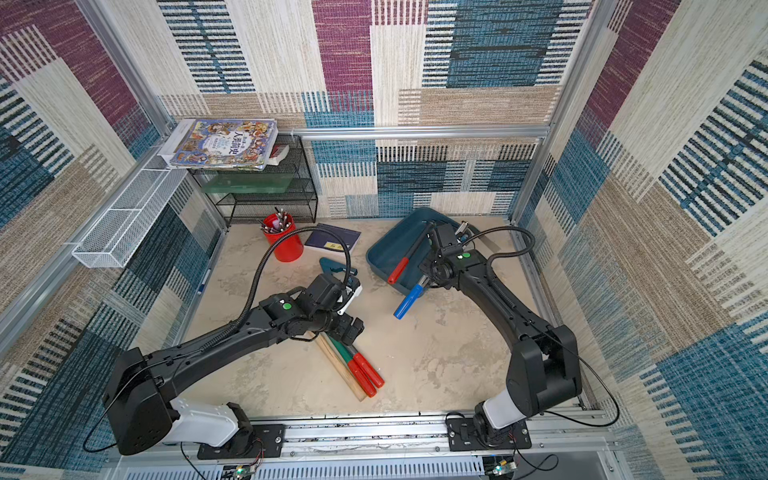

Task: Put the small hoe into the storage box
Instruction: Pick up the hoe from the center of the board, then place the hoe in the storage box.

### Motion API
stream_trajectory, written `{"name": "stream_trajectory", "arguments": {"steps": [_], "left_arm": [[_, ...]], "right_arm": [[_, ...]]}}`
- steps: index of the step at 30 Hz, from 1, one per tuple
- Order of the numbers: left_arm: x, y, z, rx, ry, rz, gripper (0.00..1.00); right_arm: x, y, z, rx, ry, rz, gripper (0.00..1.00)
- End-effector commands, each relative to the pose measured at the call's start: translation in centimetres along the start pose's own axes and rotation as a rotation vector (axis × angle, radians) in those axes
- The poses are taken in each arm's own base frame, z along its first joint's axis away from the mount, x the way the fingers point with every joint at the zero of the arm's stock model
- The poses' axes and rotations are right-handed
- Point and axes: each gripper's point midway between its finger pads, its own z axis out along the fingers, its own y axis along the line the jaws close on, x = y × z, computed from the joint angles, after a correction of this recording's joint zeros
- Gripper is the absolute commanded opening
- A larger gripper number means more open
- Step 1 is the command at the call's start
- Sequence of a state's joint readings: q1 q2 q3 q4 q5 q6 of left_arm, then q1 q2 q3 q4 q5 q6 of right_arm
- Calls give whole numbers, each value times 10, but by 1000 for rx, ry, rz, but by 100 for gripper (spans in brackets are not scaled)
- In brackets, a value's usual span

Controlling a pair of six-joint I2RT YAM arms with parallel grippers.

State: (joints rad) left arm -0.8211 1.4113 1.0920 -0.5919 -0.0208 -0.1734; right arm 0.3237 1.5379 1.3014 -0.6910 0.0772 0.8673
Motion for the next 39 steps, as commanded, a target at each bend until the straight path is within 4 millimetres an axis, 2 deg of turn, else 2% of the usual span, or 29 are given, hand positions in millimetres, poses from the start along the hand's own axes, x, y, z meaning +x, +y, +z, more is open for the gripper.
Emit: {"name": "stream_trajectory", "arguments": {"steps": [1, 12, 22, 29, 39], "left_arm": [[-1, 2, -4, -12, -2, 0, 95], [2, 5, -6, -24, 5, 0, 95], [7, 9, -13, -46, -5, 0, 95], [12, 12, -15, -54, -5, -7, 95], [12, 11, -12, -50, 4, -13, 95]], "right_arm": [[-14, 24, 3, -73, -22, -59, 0], [-40, 75, 24, -175, -12, -76, 0], [-60, 105, 49, -217, 1, -86, 0], [-71, 117, 73, -253, 33, -75, 0], [-76, 120, 108, -266, 98, -46, 0]]}}
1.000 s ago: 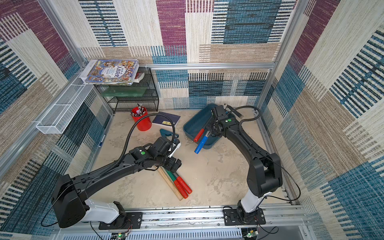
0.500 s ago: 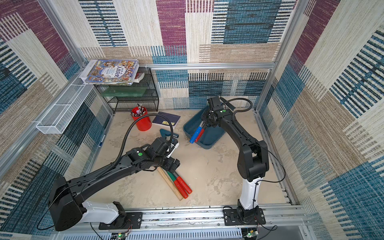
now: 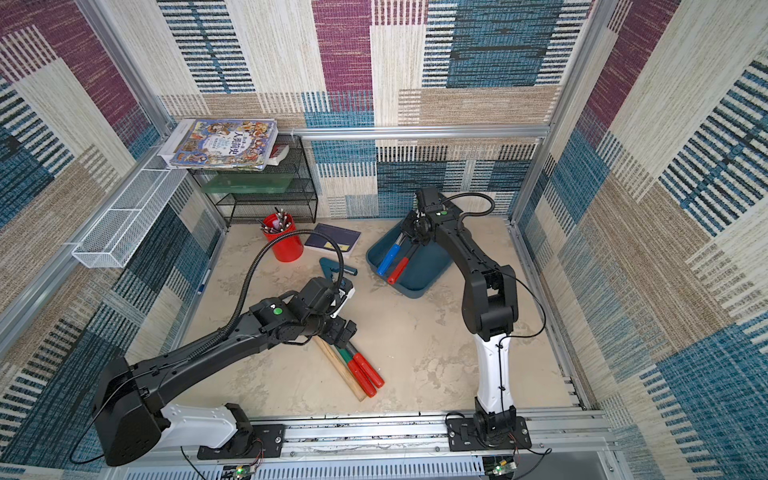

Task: Put the small hoe into the storage box
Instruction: Place the hoe in the storage box.

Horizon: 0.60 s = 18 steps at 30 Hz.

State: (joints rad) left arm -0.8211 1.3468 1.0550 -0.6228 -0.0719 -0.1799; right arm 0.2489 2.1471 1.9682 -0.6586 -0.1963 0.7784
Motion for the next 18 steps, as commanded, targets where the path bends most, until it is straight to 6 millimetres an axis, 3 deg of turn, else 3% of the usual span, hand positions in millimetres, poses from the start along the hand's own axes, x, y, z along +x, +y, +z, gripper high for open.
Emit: {"name": "stream_trajectory", "arguments": {"steps": [1, 18], "left_arm": [[2, 0, 1, 0, 13, -7, 95], [6, -1, 5, 3, 28, -13, 95]], "right_arm": [[-7, 12, 3, -49, -9, -11, 0], [-5, -15, 36, -41, 64, 46, 0]]}}
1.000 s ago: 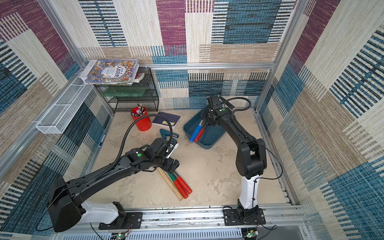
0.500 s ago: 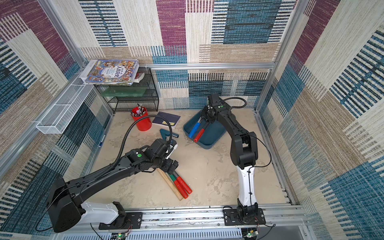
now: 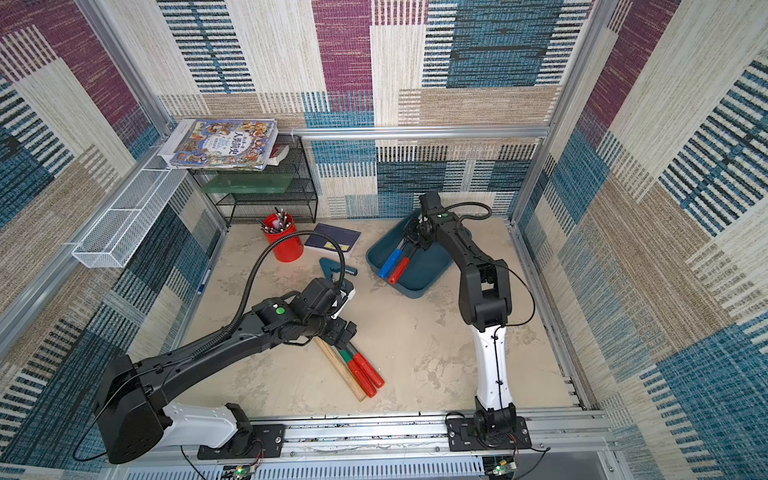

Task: Put the small hoe into the storage box
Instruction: Place the hoe in the storage box.

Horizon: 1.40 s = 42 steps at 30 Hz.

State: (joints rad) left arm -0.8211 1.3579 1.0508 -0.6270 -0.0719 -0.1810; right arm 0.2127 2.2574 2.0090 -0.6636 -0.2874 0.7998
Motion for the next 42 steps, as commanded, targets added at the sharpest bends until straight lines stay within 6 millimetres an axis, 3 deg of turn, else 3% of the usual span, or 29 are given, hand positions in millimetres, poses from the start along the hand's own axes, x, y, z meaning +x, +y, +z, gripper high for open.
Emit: {"name": "stream_trajectory", "arguments": {"steps": [1, 26, 42], "left_arm": [[2, -1, 1, 7, 10, -12, 95], [6, 0, 2, 0, 22, -8, 95], [7, 3, 2, -20, 40, -3, 96]], "right_arm": [[-10, 10, 1, -44, -25, -21, 0], [3, -9, 33, -46, 73, 68, 3], [1, -13, 39, -28, 58, 75, 28]]}}
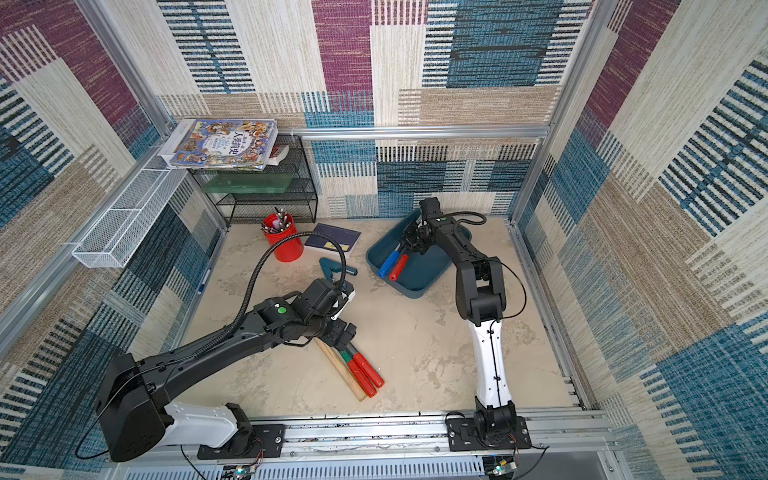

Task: Put the small hoe into the storage box
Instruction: Place the hoe in the storage box.

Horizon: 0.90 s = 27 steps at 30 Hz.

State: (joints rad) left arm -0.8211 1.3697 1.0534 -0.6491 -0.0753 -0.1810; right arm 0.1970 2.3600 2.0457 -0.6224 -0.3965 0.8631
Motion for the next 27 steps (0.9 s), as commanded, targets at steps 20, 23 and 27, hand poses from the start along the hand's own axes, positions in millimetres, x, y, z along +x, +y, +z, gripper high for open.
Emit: {"name": "stream_trajectory", "arguments": {"steps": [20, 23, 27], "left_arm": [[2, 2, -1, -16, 15, -7, 96], [1, 2, -1, -15, 13, -9, 96], [0, 3, 0, -24, 10, -17, 97]], "right_arm": [[-12, -5, 2, 24, -78, -23, 85], [-14, -2, -2, 23, -92, -38, 91], [-17, 4, -10, 21, -115, -64, 97]]}}
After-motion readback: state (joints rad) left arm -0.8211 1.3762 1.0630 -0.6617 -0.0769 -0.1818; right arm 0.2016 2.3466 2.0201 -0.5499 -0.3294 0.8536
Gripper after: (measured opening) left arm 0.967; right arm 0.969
